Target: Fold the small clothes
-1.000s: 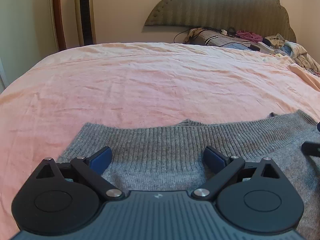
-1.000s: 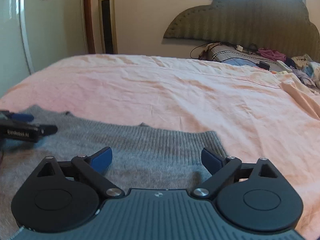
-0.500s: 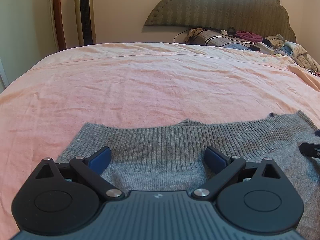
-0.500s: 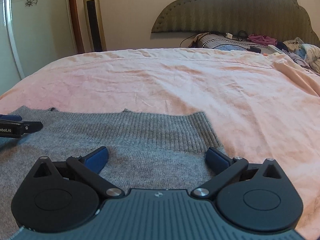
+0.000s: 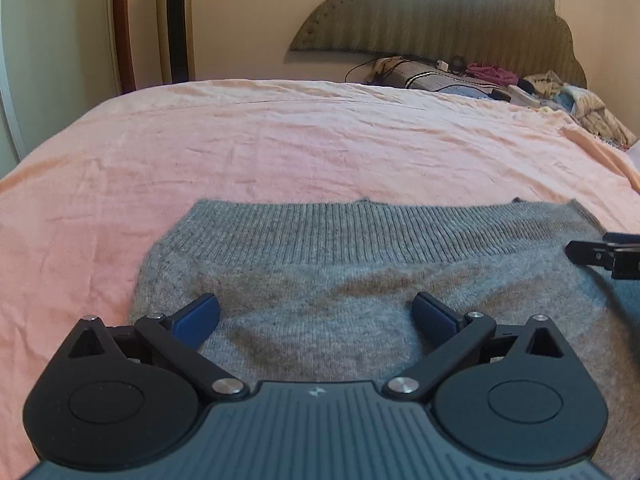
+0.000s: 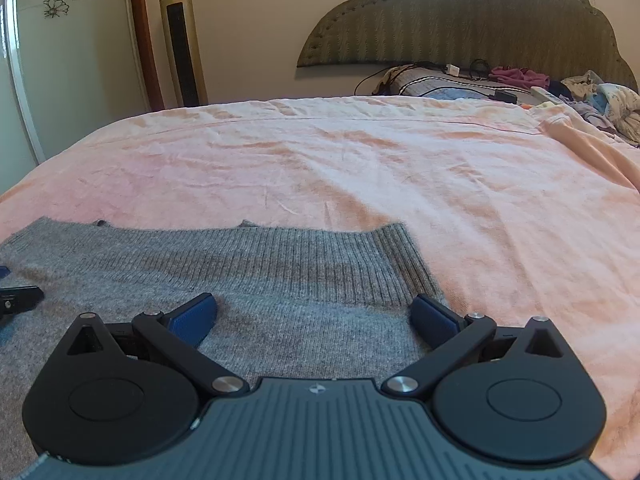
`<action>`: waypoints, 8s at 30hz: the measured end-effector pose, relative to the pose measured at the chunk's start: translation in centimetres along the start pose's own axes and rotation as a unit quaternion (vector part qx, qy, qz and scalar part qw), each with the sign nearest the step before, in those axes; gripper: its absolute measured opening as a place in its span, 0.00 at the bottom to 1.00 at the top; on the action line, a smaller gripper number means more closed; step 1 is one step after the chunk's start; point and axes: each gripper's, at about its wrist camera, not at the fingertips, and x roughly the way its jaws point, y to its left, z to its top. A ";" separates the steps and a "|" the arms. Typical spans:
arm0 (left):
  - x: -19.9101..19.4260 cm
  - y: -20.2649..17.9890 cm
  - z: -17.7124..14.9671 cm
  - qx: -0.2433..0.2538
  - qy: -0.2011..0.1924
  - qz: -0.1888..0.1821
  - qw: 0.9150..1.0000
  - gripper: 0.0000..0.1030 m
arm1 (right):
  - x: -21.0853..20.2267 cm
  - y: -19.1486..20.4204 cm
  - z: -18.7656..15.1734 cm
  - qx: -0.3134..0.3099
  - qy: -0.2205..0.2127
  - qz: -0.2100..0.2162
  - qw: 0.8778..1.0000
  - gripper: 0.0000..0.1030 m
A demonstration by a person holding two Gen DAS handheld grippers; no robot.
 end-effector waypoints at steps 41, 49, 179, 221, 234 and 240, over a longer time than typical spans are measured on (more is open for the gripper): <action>-12.0 6.5 -12.3 -0.436 0.011 -0.124 0.891 0.36 | -13.8 -5.9 -10.7 0.327 0.059 0.160 0.929 0.27; -15.3 6.6 -12.0 -0.395 0.010 -0.126 0.910 0.04 | -17.6 -9.2 -9.3 0.291 0.039 0.169 0.941 0.11; -13.3 -11.5 -6.1 -0.031 -0.008 -0.346 0.938 0.98 | -8.3 -14.1 -2.2 0.281 0.045 0.233 0.930 0.92; -5.8 1.7 -6.6 -0.229 0.113 -0.268 0.929 0.20 | -7.8 -0.9 -5.5 0.173 0.159 0.279 0.931 0.38; -12.1 1.7 -5.5 -0.092 0.044 -0.174 0.979 0.22 | -10.3 -2.5 -3.1 0.128 0.095 0.244 0.957 0.75; -11.9 -3.6 -4.1 -0.001 -0.055 -0.131 0.990 0.64 | -4.7 -2.0 3.2 0.214 0.065 0.249 0.942 0.72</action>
